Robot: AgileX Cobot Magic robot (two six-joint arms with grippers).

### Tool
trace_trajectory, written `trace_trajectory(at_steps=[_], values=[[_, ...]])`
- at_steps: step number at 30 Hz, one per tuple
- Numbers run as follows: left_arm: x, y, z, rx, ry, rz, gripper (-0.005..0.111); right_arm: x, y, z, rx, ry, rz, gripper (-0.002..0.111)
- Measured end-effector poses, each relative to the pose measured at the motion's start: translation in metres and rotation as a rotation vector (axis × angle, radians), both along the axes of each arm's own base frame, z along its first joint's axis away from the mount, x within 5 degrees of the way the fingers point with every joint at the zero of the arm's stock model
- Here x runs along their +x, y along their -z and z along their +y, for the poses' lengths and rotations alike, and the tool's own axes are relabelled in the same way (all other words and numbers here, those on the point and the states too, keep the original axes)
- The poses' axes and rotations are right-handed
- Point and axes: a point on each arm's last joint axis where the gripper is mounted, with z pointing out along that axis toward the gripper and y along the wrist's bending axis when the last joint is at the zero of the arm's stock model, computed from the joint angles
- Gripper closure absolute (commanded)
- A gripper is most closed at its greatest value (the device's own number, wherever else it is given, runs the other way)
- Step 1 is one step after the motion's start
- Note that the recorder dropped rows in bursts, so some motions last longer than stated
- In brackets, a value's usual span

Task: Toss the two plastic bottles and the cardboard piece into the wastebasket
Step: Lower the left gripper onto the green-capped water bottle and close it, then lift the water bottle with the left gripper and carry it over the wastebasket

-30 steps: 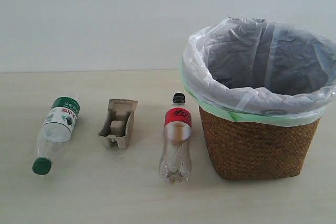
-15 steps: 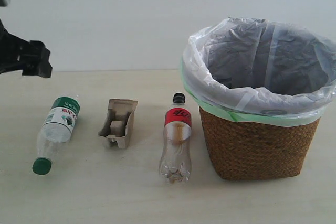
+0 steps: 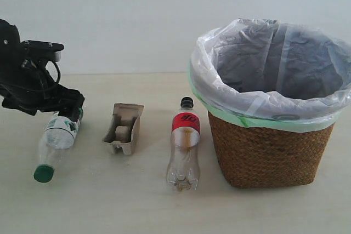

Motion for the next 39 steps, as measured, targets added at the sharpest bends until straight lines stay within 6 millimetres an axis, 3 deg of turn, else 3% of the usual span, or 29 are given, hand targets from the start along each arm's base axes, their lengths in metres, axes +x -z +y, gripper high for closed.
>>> trace_trajectory(at_steps=[4, 9, 15, 17, 24, 29, 34, 39], values=[[0.009, 0.012, 0.002, 0.002, -0.007, 0.014, 0.024, 0.0, 0.0, 0.0, 0.0, 0.0, 0.0, 0.108], [0.019, 0.034, 0.02, -0.02, -0.055, 0.043, 0.024, 0.0, 0.0, 0.0, 0.0, 0.0, 0.0, 0.108], [0.024, 0.056, 0.011, -0.08, -0.002, 0.063, 0.027, 0.0, 0.0, 0.0, 0.0, 0.0, 0.0, 0.108], [0.025, 0.062, 0.013, -0.078, -0.005, 0.068, 0.038, 0.0, 0.0, 0.0, 0.0, 0.0, 0.0, 0.108], [0.027, 0.061, 0.018, -0.078, -0.015, 0.053, 0.101, 0.0, 0.0, 0.0, 0.0, 0.0, 0.0, 0.108], [0.025, 0.061, 0.019, -0.062, 0.019, 0.062, 0.103, 0.0, 0.0, 0.0, 0.0, 0.0, 0.0, 0.108], [0.024, 0.037, 0.02, -0.048, 0.039, 0.011, 0.103, 0.0, 0.0, 0.0, 0.0, 0.0, 0.0, 0.108], [0.027, -0.033, 0.027, 0.045, 0.054, -0.105, 0.103, 0.0, 0.0, 0.0, 0.0, 0.0, 0.0, 0.108]])
